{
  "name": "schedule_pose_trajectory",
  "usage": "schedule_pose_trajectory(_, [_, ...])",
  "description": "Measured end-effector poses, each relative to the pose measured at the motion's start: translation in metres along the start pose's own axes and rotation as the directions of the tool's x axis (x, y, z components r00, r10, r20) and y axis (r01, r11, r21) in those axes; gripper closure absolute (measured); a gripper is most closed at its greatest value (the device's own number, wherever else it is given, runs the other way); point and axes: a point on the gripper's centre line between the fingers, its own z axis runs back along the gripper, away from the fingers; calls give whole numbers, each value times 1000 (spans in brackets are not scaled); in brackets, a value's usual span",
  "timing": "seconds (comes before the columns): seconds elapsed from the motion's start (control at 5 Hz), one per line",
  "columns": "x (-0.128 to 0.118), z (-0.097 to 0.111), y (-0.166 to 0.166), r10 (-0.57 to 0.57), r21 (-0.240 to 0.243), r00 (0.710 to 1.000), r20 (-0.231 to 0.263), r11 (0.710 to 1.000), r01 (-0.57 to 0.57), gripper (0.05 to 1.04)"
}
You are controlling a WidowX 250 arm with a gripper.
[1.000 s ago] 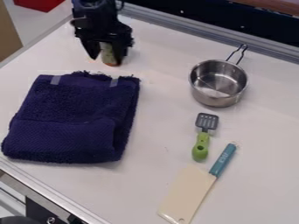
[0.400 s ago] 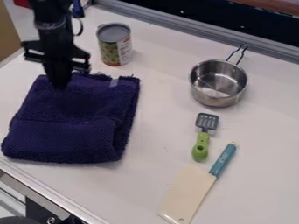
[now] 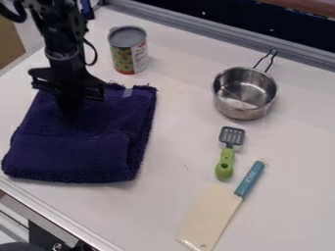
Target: Moved the blue cloth to the lower left side of the table
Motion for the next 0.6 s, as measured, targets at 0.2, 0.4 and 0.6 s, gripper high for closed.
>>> schedule_pose_trajectory(0.2, [0,-5,-11,-27,-14,1000,-5,1000,27,1031])
schedule_pose_trajectory(0.4, [-6,-6,-29,-208,-57,977,55,976,211,1031])
schedule_pose_trajectory(0.6, [-8,-5,-41,-331,-104,941,76,935,338,1031])
